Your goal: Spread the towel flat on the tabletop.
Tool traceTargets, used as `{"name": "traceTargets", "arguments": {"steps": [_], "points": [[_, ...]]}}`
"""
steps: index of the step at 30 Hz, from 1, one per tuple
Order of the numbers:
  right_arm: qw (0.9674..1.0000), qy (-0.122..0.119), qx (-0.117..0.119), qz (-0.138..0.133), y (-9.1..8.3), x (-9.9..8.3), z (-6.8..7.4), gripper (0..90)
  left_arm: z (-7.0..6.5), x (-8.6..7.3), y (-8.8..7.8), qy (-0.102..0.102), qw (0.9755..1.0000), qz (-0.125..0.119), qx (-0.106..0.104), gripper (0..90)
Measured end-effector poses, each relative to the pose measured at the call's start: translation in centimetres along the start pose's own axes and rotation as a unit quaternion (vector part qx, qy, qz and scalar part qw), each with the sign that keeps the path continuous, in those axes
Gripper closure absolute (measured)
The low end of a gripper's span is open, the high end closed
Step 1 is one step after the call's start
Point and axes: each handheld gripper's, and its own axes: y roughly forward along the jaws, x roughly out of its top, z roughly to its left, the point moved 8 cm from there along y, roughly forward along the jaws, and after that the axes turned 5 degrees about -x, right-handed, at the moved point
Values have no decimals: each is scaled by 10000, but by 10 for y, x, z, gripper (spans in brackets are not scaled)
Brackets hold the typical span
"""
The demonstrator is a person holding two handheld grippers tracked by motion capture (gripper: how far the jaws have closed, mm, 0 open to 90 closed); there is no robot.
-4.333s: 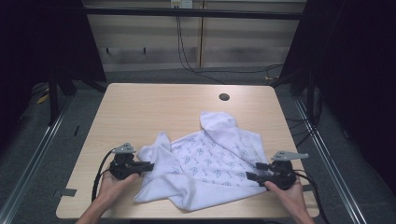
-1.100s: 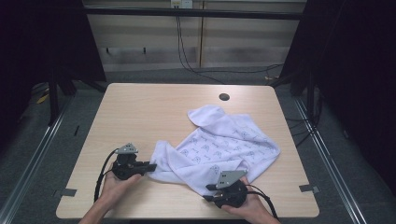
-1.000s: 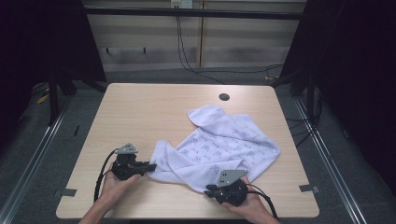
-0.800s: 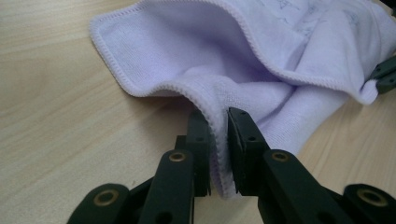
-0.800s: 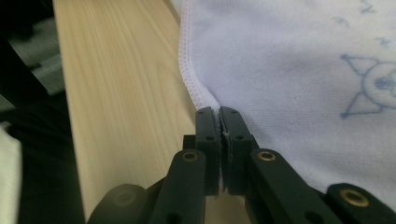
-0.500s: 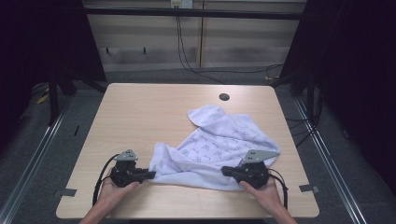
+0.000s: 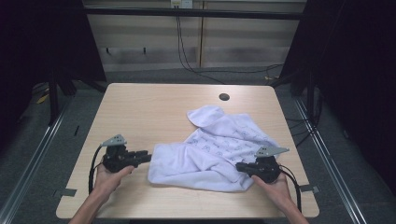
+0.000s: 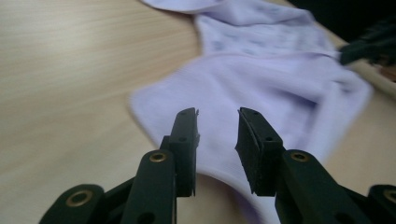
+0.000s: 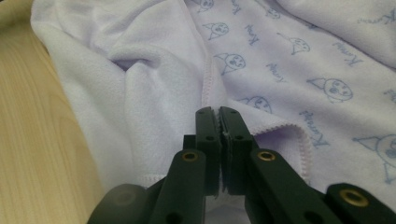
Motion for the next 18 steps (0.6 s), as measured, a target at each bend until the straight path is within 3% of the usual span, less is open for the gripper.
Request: {"name": "traceTargets", "arguments": {"steps": [4,6,10,13,18], "points": [[10000,-26,-3,12,1,-1,-1,873,28,4,23,-259,9995,80,169,630],[10000,-20,4,3,1,-1,-1,872,33,6,32,-217,9995,149,190,603],[10000,-10,14,20,1,-2,0,872,35,7,44,-126,9991,304,265,582],[10000,-56,10,15,0,-2,0,871,31,5,52,-112,9990,372,197,563],[10000,-50,19,21,0,-2,0,871,25,3,55,124,9986,452,245,541]]}}
